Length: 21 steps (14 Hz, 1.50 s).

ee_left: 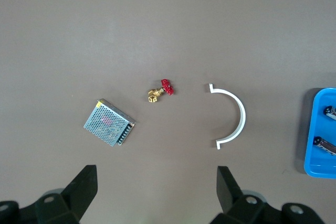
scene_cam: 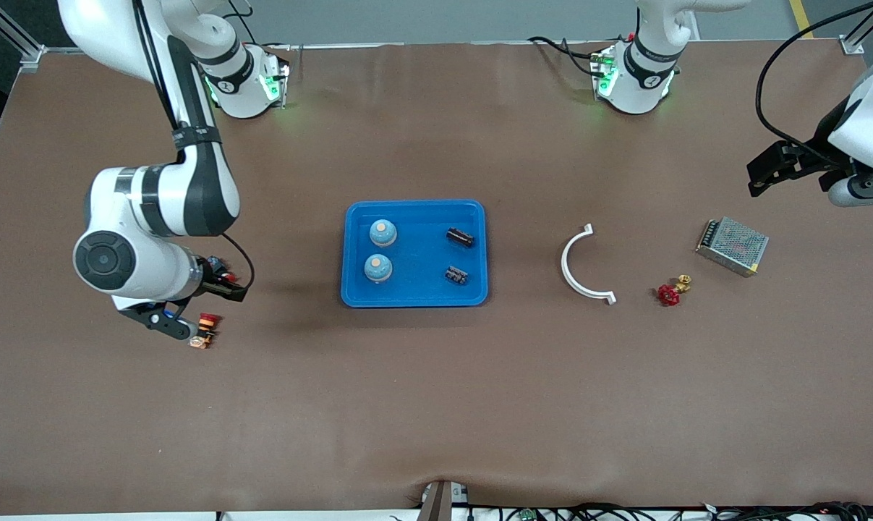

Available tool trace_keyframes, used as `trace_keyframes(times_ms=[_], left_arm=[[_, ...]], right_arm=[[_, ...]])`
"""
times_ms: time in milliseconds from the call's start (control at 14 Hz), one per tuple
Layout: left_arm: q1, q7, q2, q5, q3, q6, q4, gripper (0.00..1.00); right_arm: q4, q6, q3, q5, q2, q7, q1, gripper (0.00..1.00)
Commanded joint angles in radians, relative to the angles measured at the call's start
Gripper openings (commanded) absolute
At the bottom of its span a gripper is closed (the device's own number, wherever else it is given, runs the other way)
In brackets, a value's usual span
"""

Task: Place electrolytic capacitor and blue bell in tray
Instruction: 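Open the right gripper and withdraw it to the rest pose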

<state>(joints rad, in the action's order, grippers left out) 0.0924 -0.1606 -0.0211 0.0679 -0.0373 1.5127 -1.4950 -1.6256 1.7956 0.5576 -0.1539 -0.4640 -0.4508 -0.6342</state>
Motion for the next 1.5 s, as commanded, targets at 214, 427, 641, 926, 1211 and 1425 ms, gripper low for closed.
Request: trace_keyframes(times_ms=[214,427,641,926,1211,1425], left_arm=[[0.0,0.012,-0.002,-0.016,0.0,0.012,0.004,1.0],[-0.002,0.016,0.004,-0.017,0.0,0.004,0.002,1.0],[-0.003,0.019,0.007,-0.017,0.0,0.001,0.004,1.0],[-0.003,0.018,0.009,-0.017,0.0,-0.003,0.004,1.0],[-0.003,0.018,0.012,-0.019,0.0,-0.006,0.002,1.0],[-0.003,0.018,0.012,-0.019,0.0,-0.008,0.001,1.0]], right_arm=[[0.099,-0.105,0.146,0.016,0.031,0.294,-0.001,1.0],[0.197,-0.198,0.078,0.004,0.039,0.409,0.159,1.0],[0.294,-0.297,-0.289,0.031,0.076,0.44,0.523,1.0],[0.29,-0.3,-0.422,0.074,0.119,0.44,0.651,1.0],[0.288,-0.318,-0.421,0.083,0.175,0.426,0.637,1.0],[0.276,-0.349,-0.43,0.082,0.26,0.413,0.651,1.0]])
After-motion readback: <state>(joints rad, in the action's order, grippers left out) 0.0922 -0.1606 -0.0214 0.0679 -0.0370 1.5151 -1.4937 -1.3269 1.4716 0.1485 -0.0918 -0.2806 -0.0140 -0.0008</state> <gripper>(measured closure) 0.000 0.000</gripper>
